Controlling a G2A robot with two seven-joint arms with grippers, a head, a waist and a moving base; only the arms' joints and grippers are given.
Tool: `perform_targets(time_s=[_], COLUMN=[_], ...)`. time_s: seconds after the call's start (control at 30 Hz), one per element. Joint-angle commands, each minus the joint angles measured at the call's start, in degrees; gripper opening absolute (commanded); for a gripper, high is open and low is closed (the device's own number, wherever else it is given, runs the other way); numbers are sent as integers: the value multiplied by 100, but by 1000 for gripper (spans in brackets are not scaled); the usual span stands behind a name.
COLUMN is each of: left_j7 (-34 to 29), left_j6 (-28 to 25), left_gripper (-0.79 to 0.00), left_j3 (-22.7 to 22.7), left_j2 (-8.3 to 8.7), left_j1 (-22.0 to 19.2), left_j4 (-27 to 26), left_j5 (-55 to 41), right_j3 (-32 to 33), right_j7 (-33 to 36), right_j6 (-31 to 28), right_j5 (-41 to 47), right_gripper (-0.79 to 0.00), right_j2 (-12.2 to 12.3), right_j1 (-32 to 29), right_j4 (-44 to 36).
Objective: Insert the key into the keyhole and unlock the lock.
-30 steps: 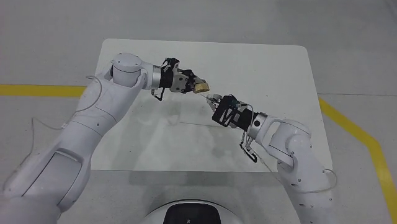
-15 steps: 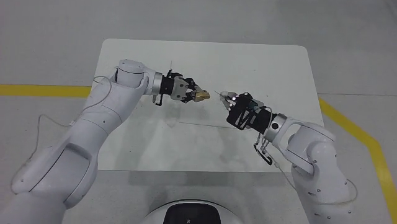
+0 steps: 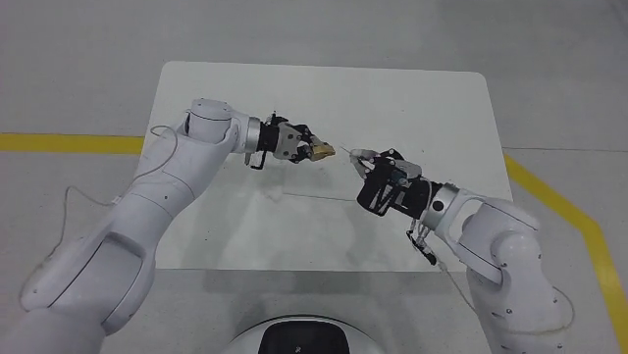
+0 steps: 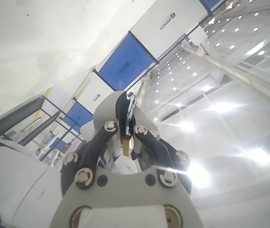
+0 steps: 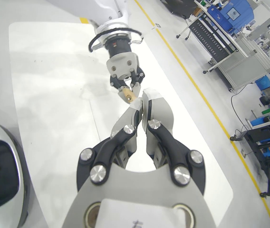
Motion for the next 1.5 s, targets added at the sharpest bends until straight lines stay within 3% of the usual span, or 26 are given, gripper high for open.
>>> perform_targets(time_s=[0.0, 0.3, 0.43, 1.07, 1.47], left_j7=[90, 142, 201, 228, 109], left_j6=[162, 856, 946, 907, 752], left_gripper=[-785, -785, -785, -785, -785], left_j3=[28, 244, 301, 536, 529], left_j2=[0, -110, -159, -342, -398], left_j1=[26, 81, -20, -142, -201], left_j4=[-123, -235, -99, 123, 300], left_j5=[60, -12, 0, 78, 59], right_j3=[40, -194, -702, -2247, -2832], right_j7=[256, 1875, 2230, 3360, 3788], right_j6=[-431, -901, -547, 583, 1011], right_j5=[158, 687, 194, 346, 765], right_gripper=[-785, -785, -785, -785, -785], right_j2=[39, 159, 275, 870, 1215], right_j1=[26, 281, 490, 1507, 2112], right_j4=[-52, -155, -27, 153, 230])
